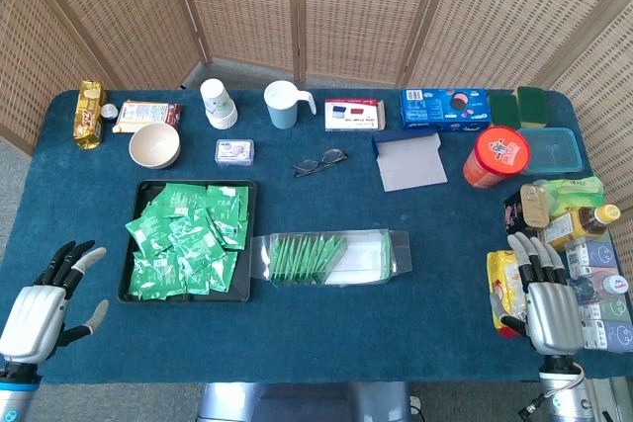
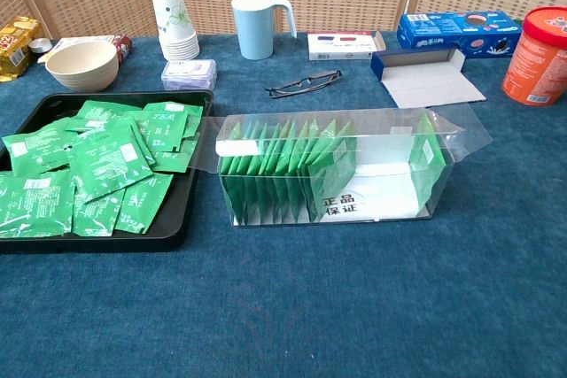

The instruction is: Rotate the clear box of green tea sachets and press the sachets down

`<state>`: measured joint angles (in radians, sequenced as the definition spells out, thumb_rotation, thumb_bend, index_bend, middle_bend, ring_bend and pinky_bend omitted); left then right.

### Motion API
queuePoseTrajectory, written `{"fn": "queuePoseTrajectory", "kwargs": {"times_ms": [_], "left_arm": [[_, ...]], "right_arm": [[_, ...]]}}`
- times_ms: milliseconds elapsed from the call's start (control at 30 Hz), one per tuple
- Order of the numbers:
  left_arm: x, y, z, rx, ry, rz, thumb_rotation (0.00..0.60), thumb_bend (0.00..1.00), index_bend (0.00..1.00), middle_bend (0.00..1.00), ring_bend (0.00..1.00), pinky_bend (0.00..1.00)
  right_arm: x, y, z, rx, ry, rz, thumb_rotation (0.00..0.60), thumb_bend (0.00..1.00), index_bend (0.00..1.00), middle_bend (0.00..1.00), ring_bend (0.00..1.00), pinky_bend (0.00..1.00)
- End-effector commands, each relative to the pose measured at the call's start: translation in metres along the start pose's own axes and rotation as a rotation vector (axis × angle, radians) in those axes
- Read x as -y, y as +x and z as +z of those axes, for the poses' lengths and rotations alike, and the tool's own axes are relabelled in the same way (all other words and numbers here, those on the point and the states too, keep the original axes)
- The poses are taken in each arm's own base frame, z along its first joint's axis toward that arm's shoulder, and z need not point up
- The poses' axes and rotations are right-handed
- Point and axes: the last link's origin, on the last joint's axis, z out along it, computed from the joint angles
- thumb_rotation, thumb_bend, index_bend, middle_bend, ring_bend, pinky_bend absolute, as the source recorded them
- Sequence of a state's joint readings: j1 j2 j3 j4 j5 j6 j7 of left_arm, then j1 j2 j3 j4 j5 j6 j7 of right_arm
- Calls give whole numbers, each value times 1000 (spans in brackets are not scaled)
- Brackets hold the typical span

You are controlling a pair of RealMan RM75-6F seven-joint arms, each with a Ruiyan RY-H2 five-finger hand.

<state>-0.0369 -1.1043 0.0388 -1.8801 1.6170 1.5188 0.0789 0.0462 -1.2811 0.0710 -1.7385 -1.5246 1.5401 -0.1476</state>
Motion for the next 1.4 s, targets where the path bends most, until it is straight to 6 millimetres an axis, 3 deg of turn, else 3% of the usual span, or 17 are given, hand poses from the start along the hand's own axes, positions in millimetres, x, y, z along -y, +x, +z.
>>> {"fn": "queuePoseTrajectory", "kwargs": {"times_ms": [33, 367, 700, 1200, 1400], "left_arm": [[0, -1, 0, 5, 2, 2, 600, 339, 149, 110, 19, 242], [-3, 1, 7, 9, -25, 7, 600, 330, 149, 110, 19, 242], [-27, 10, 45, 84, -193, 16, 600, 303, 137, 110, 19, 242], [-133, -2, 111, 256, -542, 50, 600, 299, 126, 106, 17, 243], [-175, -22, 131, 259, -601, 131, 600, 299, 116, 95, 17, 243]], "right_arm": [[0, -1, 1, 2, -1, 2, 600, 341, 0, 6, 0, 57], [-2, -2, -3, -5, -5, 15, 600, 341, 0, 6, 0, 58], [-8, 0, -9, -28, -15, 26, 600, 341, 0, 6, 0, 57], [-16, -2, -19, -35, -53, 42, 600, 341, 0, 6, 0, 57], [-20, -2, -20, -38, -66, 52, 600, 341, 0, 6, 0, 58]]}}
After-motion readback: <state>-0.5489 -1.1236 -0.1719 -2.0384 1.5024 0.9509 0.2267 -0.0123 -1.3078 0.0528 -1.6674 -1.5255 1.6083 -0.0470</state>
